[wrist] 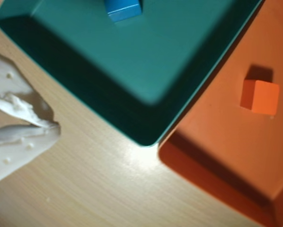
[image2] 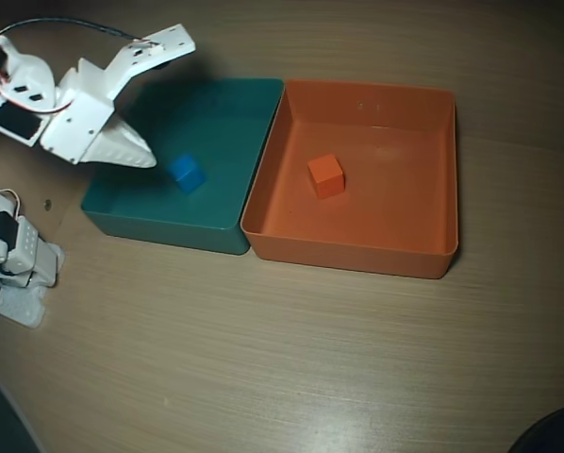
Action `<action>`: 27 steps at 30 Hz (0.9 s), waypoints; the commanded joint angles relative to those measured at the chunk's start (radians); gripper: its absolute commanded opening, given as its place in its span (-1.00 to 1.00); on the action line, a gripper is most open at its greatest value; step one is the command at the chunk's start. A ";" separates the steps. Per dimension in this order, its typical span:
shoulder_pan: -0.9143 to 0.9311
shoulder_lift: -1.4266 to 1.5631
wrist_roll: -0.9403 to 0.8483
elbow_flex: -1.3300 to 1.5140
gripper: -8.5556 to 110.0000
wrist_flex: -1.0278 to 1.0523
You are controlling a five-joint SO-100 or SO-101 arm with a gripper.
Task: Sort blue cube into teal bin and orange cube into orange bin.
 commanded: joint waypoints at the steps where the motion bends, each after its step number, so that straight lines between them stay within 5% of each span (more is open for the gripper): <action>1: 0.017 0.123 -0.009 0.057 -0.96 -0.011; 27: 0.259 1.272 -0.011 1.129 -0.96 -0.011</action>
